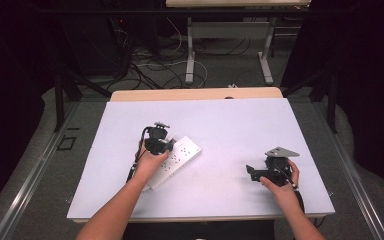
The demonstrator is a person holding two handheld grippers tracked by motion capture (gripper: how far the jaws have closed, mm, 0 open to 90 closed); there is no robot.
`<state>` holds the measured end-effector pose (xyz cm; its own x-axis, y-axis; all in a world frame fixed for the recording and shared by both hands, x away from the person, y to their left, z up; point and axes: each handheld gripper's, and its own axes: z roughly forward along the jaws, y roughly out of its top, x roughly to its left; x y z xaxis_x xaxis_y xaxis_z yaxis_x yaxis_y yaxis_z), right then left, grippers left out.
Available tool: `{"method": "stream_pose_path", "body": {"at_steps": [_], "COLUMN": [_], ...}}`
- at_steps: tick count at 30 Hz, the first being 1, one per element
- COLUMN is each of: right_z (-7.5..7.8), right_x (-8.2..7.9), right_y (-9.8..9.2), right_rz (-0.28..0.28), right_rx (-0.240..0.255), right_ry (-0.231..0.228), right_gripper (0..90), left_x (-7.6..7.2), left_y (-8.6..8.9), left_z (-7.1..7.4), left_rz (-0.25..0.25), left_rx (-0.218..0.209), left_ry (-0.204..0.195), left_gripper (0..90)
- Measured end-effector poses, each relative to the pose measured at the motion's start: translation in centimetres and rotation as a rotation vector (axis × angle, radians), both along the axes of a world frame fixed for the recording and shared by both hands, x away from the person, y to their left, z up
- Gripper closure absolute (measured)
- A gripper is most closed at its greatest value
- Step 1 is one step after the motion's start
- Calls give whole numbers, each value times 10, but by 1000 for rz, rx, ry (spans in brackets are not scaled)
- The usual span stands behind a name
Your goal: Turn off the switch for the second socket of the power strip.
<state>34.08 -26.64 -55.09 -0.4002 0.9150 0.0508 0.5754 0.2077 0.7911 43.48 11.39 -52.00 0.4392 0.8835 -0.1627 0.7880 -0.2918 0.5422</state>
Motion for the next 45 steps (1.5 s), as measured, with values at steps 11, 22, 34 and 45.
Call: {"method": "stream_pose_path", "body": {"at_steps": [11,22,34,45], "right_z": [0,0,0,1], "right_x": [1,1,1,1], "right_y": [-1,0,0,0], "right_rz": [-2,2,-2,-6], "right_rx": [-1,2,8,13], "right_ry": [-1,-2,0,3], "right_gripper": [69,69,69,69], "left_x": [1,-2,-5,-9], "left_y": [0,-1,1,2], "left_z": [1,7,14,23], "left_rz": [-1,-6,-10,-16], "left_rx": [6,-9,-19,-43], "left_ry": [0,-24,-35,-47], "left_gripper": [895,881,832,740]}}
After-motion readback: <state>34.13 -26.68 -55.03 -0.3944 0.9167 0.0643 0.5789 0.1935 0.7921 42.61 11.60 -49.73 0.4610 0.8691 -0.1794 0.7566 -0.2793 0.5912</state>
